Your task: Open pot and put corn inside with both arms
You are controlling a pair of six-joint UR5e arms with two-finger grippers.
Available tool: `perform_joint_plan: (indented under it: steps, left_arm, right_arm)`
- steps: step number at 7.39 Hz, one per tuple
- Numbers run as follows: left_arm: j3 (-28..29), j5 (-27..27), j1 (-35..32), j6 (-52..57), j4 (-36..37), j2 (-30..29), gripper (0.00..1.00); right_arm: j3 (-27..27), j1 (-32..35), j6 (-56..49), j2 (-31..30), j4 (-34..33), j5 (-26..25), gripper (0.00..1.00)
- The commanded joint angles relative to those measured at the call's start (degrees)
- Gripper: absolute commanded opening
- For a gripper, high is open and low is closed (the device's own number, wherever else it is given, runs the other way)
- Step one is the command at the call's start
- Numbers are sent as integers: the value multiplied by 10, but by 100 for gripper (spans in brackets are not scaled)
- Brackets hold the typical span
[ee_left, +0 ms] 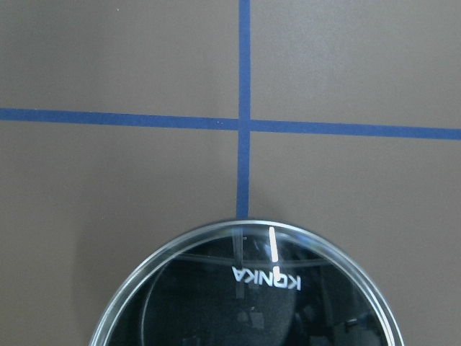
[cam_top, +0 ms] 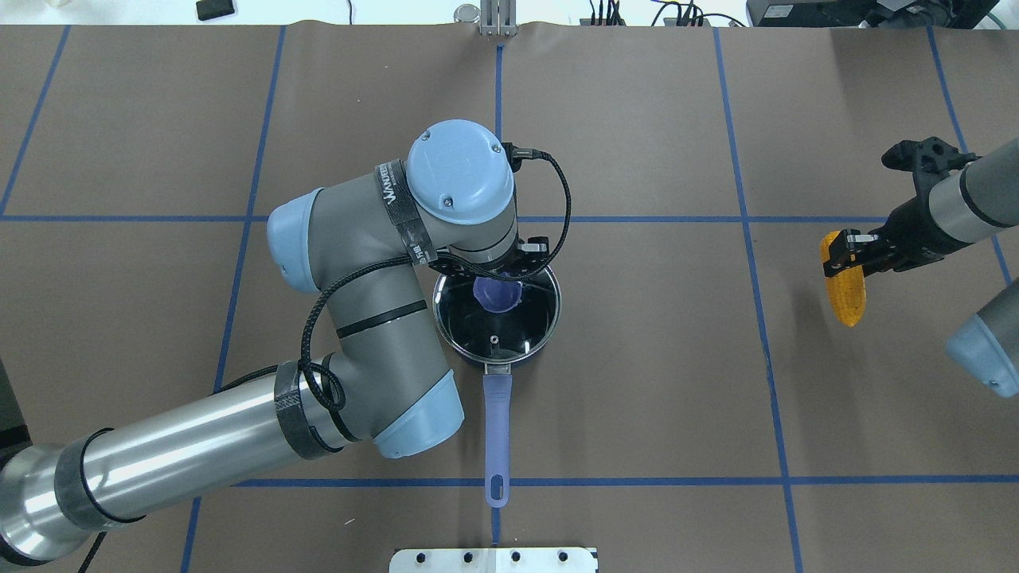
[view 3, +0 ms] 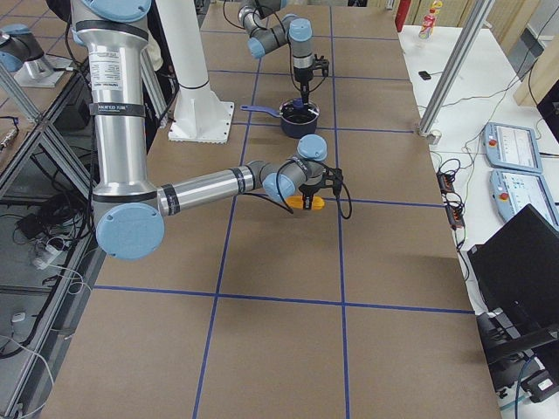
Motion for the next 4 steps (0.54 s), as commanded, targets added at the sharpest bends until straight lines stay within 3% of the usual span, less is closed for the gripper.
perform_joint_plan:
  steps: [1,2,4]
  left_arm:
    - [-1,0,0,1,0,1,64]
    - [0,3,0,1,0,1,74]
    - [-2,4,0,1,0,1,84]
  right_arm:
    - [1,4,0,6,-11,1,33]
    - [1,2,0,6,-11,1,33]
    - [1,4,0,6,-11,1,33]
